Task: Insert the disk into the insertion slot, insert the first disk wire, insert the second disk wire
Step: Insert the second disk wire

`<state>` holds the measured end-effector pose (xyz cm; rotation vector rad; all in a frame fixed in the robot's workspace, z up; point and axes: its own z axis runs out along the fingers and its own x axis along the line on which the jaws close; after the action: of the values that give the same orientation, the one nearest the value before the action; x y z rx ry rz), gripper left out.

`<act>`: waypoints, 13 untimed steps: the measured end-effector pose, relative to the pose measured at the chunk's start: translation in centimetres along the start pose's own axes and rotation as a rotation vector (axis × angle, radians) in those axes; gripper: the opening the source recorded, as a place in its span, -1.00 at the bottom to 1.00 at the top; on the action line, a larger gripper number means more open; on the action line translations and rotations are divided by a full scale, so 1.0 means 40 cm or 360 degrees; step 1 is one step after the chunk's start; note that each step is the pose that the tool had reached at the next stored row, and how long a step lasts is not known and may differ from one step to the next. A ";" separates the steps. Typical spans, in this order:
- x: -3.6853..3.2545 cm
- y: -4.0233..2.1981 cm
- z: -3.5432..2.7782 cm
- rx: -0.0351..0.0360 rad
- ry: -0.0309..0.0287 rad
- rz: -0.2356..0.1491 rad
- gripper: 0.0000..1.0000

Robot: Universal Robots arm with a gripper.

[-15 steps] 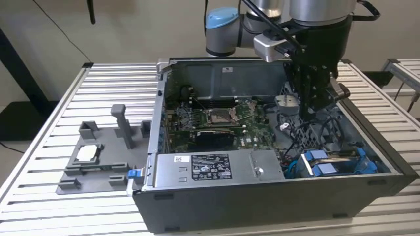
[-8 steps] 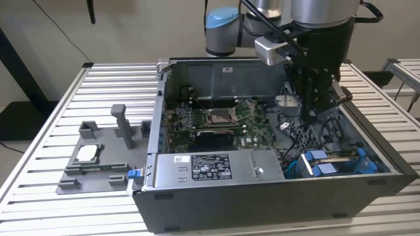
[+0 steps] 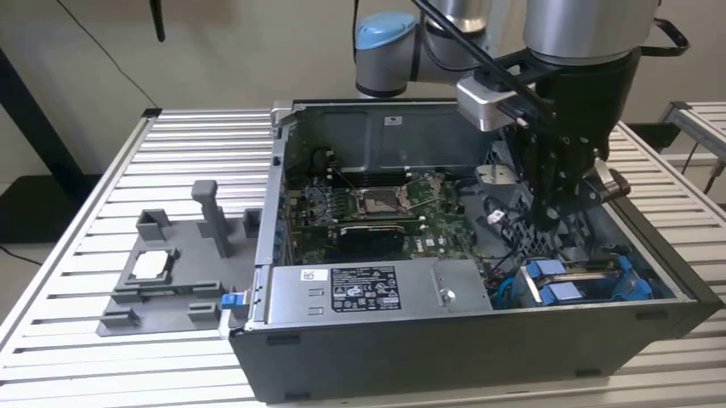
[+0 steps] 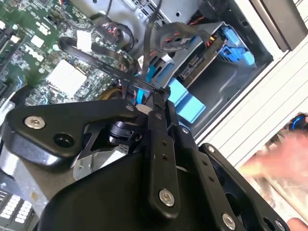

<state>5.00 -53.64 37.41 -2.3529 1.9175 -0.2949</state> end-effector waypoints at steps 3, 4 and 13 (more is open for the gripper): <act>0.020 -0.002 0.008 -0.0010 -0.00137 0.0002 -0.68; 0.027 -0.003 0.011 -0.0012 -0.00189 0.0003 -0.68; 0.089 -0.005 0.037 -0.0020 -0.00684 0.0011 -0.68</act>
<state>6.19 -57.13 36.34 -2.3396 1.9137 -0.2307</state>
